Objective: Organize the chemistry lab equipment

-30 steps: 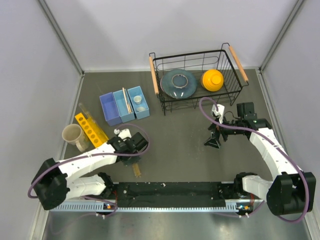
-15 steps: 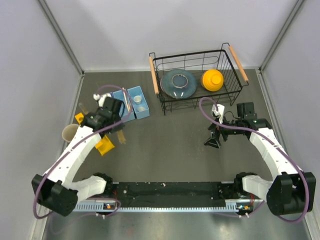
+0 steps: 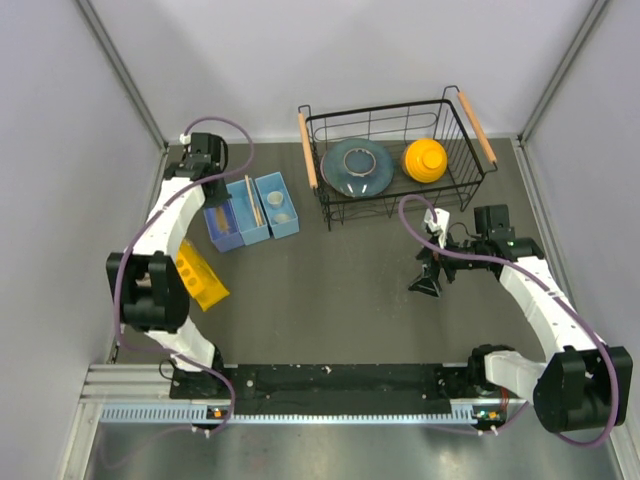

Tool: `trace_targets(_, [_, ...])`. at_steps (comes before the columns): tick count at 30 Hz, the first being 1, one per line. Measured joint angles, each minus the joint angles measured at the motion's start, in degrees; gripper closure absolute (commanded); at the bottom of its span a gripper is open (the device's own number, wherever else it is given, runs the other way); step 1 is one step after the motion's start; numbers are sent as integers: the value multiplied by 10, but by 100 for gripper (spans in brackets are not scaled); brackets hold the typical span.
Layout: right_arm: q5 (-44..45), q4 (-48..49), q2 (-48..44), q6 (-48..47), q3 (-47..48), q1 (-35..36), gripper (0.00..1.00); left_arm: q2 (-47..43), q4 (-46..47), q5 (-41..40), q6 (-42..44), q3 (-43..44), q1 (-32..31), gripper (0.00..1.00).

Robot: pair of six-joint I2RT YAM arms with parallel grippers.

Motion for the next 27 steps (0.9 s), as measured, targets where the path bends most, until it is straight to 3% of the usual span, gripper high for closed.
trace_targets(4, [0, 0, 0, 0, 0, 0, 1, 44, 19, -2, 19, 20, 11, 87])
trace_targets(5, [0, 0, 0, 0, 0, 0, 1, 54, 26, -2, 23, 21, 13, 77])
trace_targets(8, [0, 0, 0, 0, 0, 0, 1, 87, 37, -5, 31, 21, 15, 61])
trace_targets(9, [0, 0, 1, 0, 0, 0, 1, 96, 39, -6, 35, 21, 15, 50])
trace_targets(12, [0, 0, 2, 0, 0, 0, 1, 116, 39, -8, 38, 20, 14, 33])
trace_targets(16, [2, 0, 3, 0, 0, 0, 1, 110, 39, -8, 35, 17, 15, 17])
trace_targets(21, [-4, 0, 0, 1, 0, -24, 1, 36, 34, 17, 35, 13, 15, 2])
trace_targets(27, [28, -36, -67, 16, 39, -73, 1, -185, 61, 108, 34, -49, 15, 1])
